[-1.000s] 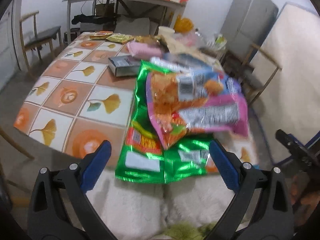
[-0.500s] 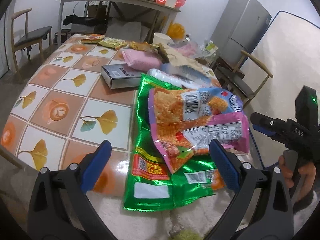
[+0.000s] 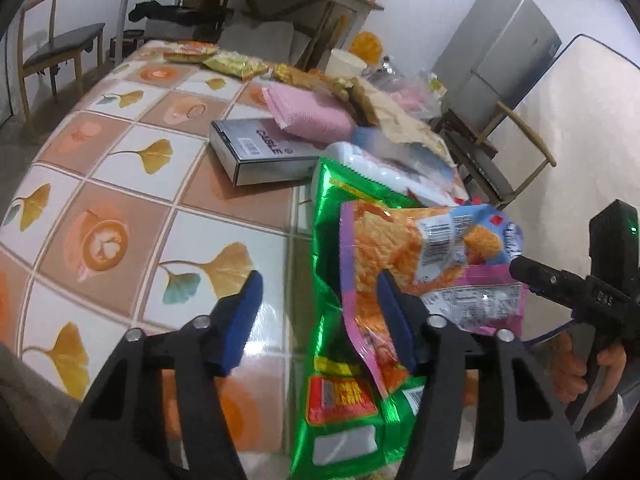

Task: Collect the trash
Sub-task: 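Grasp the pink-purple snack bag with the right tool while the left grasps the green chip bag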

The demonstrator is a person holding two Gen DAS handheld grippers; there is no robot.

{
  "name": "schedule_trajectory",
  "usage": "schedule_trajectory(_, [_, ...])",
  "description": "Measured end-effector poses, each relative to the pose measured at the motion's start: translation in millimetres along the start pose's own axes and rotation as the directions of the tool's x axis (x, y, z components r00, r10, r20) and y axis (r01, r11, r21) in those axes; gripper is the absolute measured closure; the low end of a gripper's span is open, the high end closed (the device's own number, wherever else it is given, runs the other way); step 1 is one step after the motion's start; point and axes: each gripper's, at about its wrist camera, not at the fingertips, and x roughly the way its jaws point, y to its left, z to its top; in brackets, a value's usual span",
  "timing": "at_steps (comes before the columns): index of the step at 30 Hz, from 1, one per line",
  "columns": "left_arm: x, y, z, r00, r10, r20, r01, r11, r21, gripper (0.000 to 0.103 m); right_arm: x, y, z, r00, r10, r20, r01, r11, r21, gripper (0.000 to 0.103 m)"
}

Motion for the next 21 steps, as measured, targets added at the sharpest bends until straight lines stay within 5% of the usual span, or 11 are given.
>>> schedule_trajectory(5, [23.9, 9.1, 5.7, 0.997, -0.029, -0.074, 0.026, 0.999, -0.039, 0.067, 8.3, -2.1, -1.9, 0.999, 0.013, -0.032, -0.012, 1.000, 0.022, 0.045])
schedule_trajectory(11, [30.2, 14.2, 10.7, 0.994, -0.063, -0.090, 0.057, 0.996, -0.071, 0.068, 5.4, -10.8, -4.2, 0.999, 0.045, -0.030, -0.043, 0.997, 0.059, 0.065])
schedule_trajectory(19, [28.5, 16.8, 8.8, 0.993, -0.064, -0.101, 0.055, 0.995, -0.087, 0.069, -19.5, -22.3, -9.2, 0.994, 0.104, 0.042, -0.107, 0.990, 0.090, 0.073])
schedule_trajectory(21, [29.7, 14.0, 8.2, 0.994, -0.046, -0.099, 0.039, 0.997, -0.071, 0.077, -25.4, -25.6, -11.4, 0.992, 0.113, 0.058, -0.118, 0.988, 0.103, 0.073])
